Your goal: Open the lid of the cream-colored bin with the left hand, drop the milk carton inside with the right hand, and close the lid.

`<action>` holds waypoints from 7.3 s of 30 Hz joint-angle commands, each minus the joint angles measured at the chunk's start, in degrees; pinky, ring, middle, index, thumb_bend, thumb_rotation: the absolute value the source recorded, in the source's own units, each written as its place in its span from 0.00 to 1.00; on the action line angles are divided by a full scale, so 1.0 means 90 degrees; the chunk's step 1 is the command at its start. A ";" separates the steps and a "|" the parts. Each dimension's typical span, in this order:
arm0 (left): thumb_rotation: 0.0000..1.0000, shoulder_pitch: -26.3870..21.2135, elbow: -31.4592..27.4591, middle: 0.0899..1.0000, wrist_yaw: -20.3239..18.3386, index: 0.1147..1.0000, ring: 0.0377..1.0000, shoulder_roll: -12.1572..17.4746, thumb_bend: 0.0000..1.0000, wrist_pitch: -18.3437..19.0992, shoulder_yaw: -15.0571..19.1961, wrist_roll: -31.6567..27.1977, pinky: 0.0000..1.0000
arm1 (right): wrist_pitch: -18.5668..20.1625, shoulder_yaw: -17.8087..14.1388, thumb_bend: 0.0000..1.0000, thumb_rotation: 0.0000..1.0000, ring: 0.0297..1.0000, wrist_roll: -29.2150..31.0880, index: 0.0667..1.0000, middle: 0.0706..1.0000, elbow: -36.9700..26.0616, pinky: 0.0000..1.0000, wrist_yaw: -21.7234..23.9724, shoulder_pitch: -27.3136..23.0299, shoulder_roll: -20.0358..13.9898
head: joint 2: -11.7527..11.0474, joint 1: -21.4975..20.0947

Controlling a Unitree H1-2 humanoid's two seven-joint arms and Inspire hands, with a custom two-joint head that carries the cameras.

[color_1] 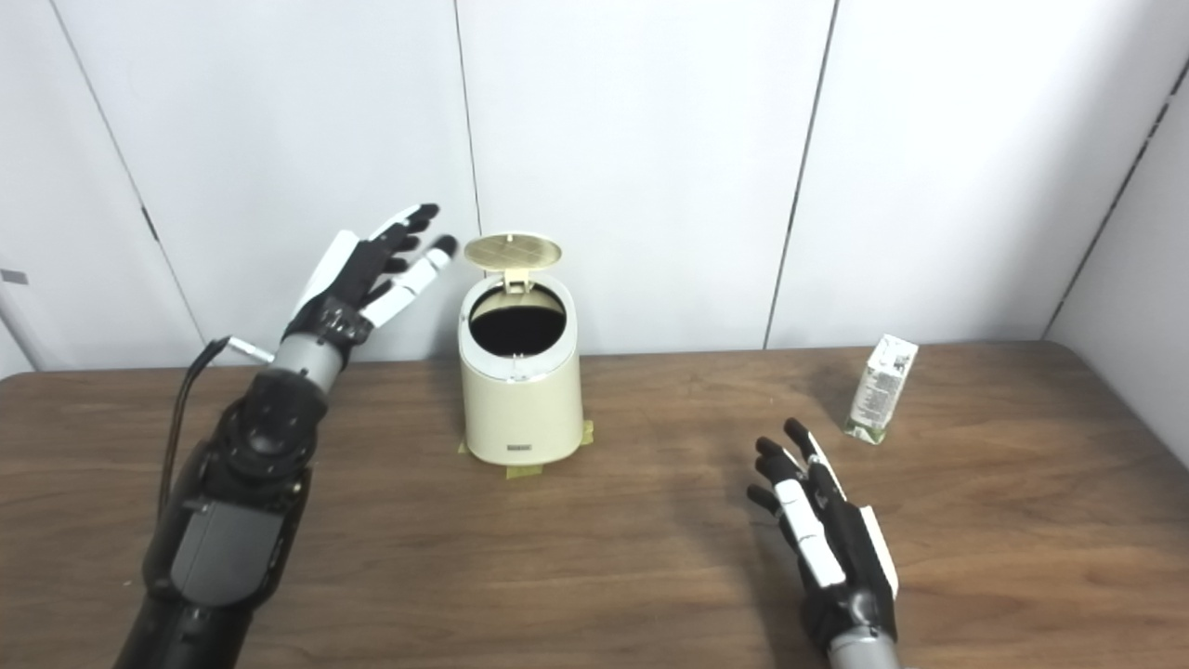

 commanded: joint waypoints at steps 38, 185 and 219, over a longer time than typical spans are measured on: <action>1.00 0.2662 -0.1665 0.97 0.0466 1.00 0.97 -0.0137 0.53 -0.0169 0.0999 -0.2685 0.99 | 0.0754 -0.0287 0.62 0.43 0.80 -0.2479 0.86 0.82 -0.1262 0.73 -0.0627 -0.0673 -0.0906 | 0.0521 -0.1518; 0.93 0.2990 -0.1952 0.93 0.0269 1.00 0.96 0.0300 0.52 0.0076 0.0442 -0.1949 1.00 | -0.0428 0.0746 0.52 0.00 0.42 -0.4001 0.45 0.46 0.3836 0.42 -0.1174 -0.3557 -0.3094 | 0.0824 -0.1231; 0.94 0.3126 -0.2035 0.93 0.0486 0.98 0.95 -0.0024 0.49 0.0243 0.0243 -0.1661 0.94 | -0.0574 0.1801 0.52 0.00 0.41 -0.4603 0.46 0.44 0.1295 0.37 -0.0744 -0.4311 -0.0355 | 0.0710 -0.0376</action>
